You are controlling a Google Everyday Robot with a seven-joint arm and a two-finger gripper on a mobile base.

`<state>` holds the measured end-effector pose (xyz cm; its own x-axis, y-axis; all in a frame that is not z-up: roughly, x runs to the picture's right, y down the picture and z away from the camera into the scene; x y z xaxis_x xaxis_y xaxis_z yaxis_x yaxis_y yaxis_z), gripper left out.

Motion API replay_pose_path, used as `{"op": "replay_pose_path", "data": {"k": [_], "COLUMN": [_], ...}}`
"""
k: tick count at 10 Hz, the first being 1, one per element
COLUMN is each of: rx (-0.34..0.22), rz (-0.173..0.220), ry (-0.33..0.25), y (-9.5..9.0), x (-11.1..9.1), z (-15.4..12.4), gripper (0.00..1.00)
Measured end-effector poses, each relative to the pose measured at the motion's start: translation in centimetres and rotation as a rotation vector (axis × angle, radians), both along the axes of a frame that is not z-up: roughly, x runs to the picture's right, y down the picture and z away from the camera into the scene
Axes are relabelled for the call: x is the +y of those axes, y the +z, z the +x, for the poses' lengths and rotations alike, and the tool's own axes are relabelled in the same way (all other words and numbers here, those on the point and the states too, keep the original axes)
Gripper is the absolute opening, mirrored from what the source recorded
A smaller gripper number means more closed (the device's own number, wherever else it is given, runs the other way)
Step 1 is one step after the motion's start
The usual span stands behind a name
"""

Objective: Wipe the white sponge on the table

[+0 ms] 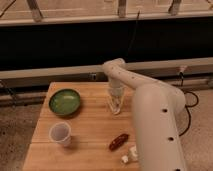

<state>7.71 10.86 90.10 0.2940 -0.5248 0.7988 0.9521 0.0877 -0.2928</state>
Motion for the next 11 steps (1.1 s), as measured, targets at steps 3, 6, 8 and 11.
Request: {"op": "replay_pose_path", "data": {"k": [3,6,8,11], "rx": [-0.051,-0.110,-0.174,-0.254], "rz": [-0.001,-0.011,-0.020,-0.032], "ry": [-0.029,-0.064,-0.092,-0.123], "y": [0.2,0.1,-0.6,-2.4], "x": [-0.1,0.5,1.3,2.6], "z": [-2.9,-5.6,-7.9,-10.3], "gripper": [0.00,0.00,0.00,0.00]}}
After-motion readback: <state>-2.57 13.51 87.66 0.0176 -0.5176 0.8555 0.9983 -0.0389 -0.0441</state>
